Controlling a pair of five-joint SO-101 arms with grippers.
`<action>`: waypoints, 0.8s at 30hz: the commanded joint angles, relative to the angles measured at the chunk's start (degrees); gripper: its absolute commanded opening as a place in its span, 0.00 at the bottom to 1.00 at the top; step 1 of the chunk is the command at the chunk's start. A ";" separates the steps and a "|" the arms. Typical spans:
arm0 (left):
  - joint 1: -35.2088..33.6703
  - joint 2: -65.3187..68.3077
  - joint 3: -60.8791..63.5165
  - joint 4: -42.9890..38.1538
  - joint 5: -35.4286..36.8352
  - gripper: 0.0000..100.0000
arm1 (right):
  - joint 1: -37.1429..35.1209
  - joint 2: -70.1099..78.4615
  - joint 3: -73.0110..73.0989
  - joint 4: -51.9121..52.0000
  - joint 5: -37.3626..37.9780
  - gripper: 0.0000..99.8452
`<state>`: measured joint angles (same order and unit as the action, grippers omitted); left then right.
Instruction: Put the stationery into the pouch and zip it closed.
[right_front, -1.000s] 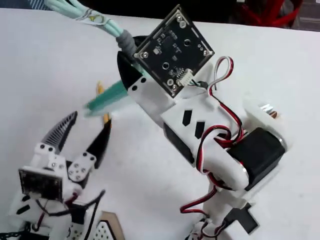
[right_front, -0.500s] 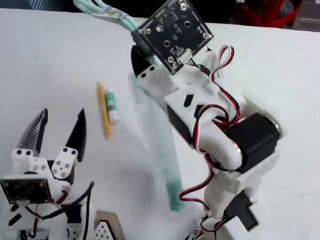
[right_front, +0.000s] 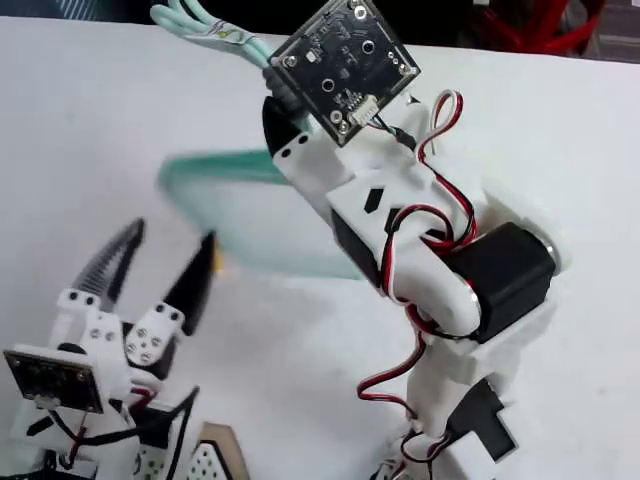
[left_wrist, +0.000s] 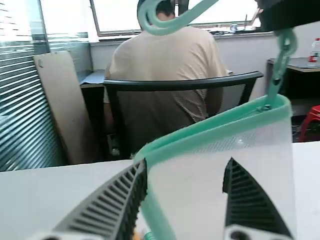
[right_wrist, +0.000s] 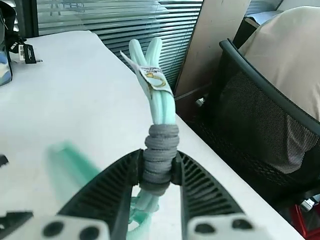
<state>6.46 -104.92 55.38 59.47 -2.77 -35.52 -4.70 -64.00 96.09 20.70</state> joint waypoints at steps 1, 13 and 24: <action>3.56 0.31 -1.41 -0.53 0.79 0.24 | -2.07 -1.27 -0.35 -0.13 -0.53 0.02; -1.71 0.22 -19.16 6.15 0.62 0.24 | 4.18 3.38 -0.18 -2.15 -0.53 0.02; -4.00 0.40 -14.33 1.41 -4.13 0.24 | -5.76 -4.62 -0.70 1.63 0.00 0.02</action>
<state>4.70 -105.01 39.12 64.40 -6.11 -38.42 -4.35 -63.74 97.32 20.70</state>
